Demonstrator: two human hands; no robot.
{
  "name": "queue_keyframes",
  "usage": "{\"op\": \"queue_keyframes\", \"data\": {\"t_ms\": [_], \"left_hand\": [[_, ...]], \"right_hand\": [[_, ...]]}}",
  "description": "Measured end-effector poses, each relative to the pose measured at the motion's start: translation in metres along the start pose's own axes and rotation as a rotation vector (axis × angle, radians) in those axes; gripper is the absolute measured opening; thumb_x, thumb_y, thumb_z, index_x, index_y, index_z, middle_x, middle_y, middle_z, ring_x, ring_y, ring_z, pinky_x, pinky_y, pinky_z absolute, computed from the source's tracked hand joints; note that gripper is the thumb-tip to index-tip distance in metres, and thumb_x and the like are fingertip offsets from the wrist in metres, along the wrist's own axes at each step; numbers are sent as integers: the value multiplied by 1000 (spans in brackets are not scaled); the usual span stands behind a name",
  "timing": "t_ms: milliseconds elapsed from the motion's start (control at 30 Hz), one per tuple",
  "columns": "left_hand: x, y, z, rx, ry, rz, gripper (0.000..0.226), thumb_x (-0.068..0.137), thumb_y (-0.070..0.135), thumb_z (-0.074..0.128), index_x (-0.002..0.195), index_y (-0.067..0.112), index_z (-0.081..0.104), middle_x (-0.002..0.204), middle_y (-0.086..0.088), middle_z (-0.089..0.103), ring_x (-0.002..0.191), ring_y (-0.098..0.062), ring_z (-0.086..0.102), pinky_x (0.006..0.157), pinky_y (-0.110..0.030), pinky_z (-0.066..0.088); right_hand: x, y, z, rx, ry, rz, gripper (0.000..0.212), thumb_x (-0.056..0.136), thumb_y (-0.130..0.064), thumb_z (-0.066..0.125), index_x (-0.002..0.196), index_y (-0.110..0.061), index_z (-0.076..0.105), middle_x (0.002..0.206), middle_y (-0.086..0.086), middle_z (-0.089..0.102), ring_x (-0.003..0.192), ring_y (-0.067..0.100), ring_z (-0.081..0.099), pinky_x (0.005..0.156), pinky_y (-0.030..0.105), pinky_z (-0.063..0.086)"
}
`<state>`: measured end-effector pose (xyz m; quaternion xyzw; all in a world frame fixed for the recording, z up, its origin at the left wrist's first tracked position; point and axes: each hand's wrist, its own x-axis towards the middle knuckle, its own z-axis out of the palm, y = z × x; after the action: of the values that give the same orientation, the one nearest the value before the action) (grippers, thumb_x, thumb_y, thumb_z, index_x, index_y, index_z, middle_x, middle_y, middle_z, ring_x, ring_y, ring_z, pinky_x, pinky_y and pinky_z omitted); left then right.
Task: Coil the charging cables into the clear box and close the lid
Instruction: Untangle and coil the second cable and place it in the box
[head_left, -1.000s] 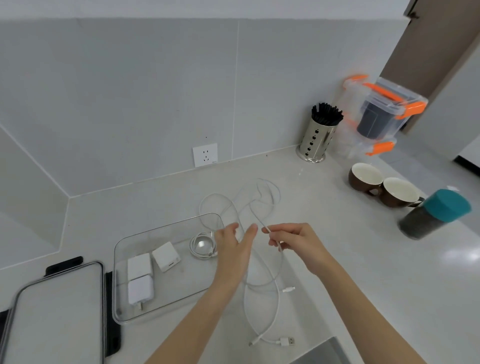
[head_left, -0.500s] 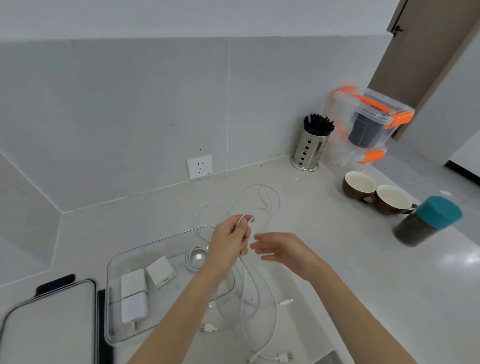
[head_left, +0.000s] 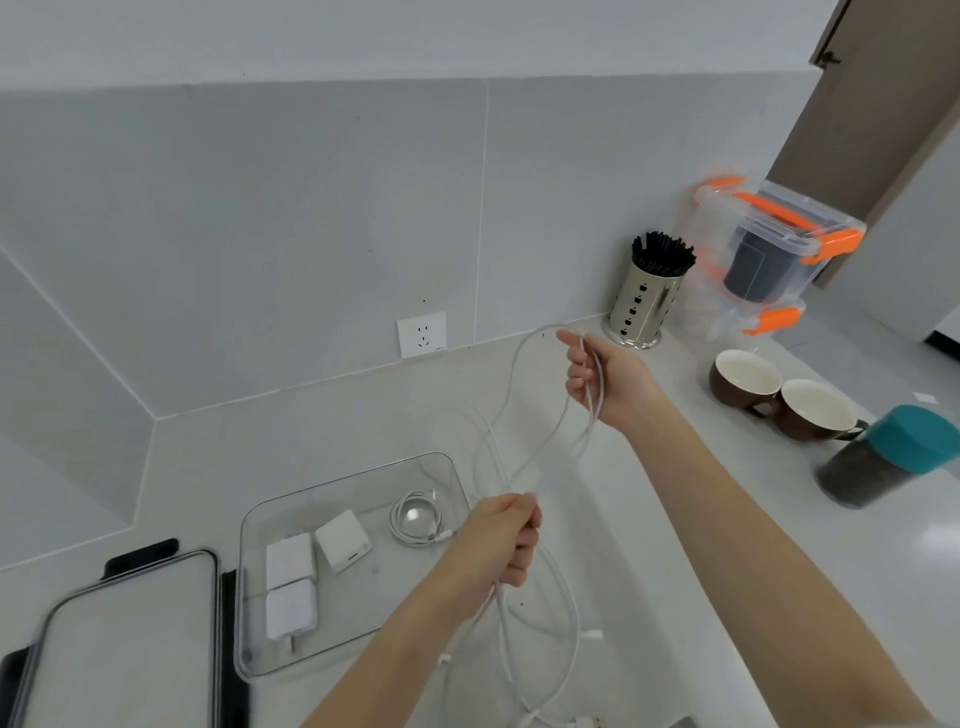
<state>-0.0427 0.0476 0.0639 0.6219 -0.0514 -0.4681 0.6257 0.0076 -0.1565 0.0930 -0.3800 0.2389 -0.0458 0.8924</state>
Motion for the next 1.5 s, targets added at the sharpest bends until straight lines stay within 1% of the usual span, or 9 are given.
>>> {"op": "queue_keyframes", "data": {"t_ms": [400, 633, 767, 1000, 1167, 1267, 1333, 1400, 1500], "left_hand": [[29, 35, -37, -844, 69, -48, 36, 99, 13, 29, 72, 1, 50, 53, -15, 66, 38, -16, 61, 36, -15, 47], [25, 46, -43, -596, -28, 123, 47, 95, 40, 32, 83, 4, 60, 78, -9, 75, 69, -20, 72, 75, -36, 47], [22, 43, -38, -477, 102, 203, 46, 94, 45, 36, 83, 8, 61, 46, 3, 56, 62, -16, 69, 72, -40, 46], [5, 47, -33, -214, 244, 366, 41, 98, 35, 33, 69, 10, 49, 35, 10, 26, 34, -9, 30, 52, -24, 39], [-11, 56, -32, -21, 119, 319, 45, 98, 33, 35, 62, 10, 48, 37, 9, 24, 33, -9, 23, 49, -26, 32], [-24, 64, -29, 44, 31, 328, 46, 97, 33, 36, 59, 10, 45, 36, 10, 22, 33, -9, 19, 49, -27, 24], [-34, 70, -30, 26, -15, 369, 45, 96, 32, 36, 58, 11, 42, 37, 9, 20, 33, -9, 16, 49, -26, 22], [-44, 78, -34, -18, -48, 410, 45, 94, 33, 37, 53, 13, 42, 37, 9, 20, 35, -9, 15, 46, -23, 25], [-50, 86, -43, -45, -18, 428, 49, 95, 33, 36, 49, 17, 42, 38, 9, 20, 36, -9, 14, 43, -22, 26]], "right_hand": [[-63, 11, 29, -991, -280, -288, 20, 93, -10, 49, 87, -12, 68, 66, 2, 56, 60, 12, 47, 59, 15, 41], [-73, 56, 32, -1425, -396, -160, 31, 93, -16, 51, 69, -31, 62, 59, -7, 48, 52, -4, 45, 59, 11, 35], [-74, 67, 30, -1387, -338, -162, 21, 90, -20, 54, 90, -9, 72, 66, -4, 57, 61, 0, 50, 66, 14, 40], [-60, 60, 15, -510, 111, -267, 18, 80, 1, 57, 70, -8, 69, 68, 6, 65, 65, 20, 57, 60, 25, 50], [-24, 73, -12, -1161, -15, -327, 73, 73, -8, 74, 135, -27, 40, 121, -6, 42, 100, 12, 45, 84, 24, 40], [-2, 87, -10, -1334, -146, -359, 40, 73, -37, 72, 104, -51, 50, 98, -17, 46, 91, 6, 44, 87, 25, 44], [9, 93, -6, -1317, -112, -283, 8, 78, -43, 64, 76, -39, 58, 77, -9, 53, 73, 8, 50, 72, 26, 48], [19, 96, -10, -1368, -37, -325, 43, 79, -49, 62, 74, -6, 63, 77, 21, 61, 70, 30, 58, 70, 44, 48], [24, 90, -11, -1394, 7, -304, 38, 91, -30, 54, 88, 7, 63, 90, 28, 64, 78, 33, 59, 75, 38, 46]]}}
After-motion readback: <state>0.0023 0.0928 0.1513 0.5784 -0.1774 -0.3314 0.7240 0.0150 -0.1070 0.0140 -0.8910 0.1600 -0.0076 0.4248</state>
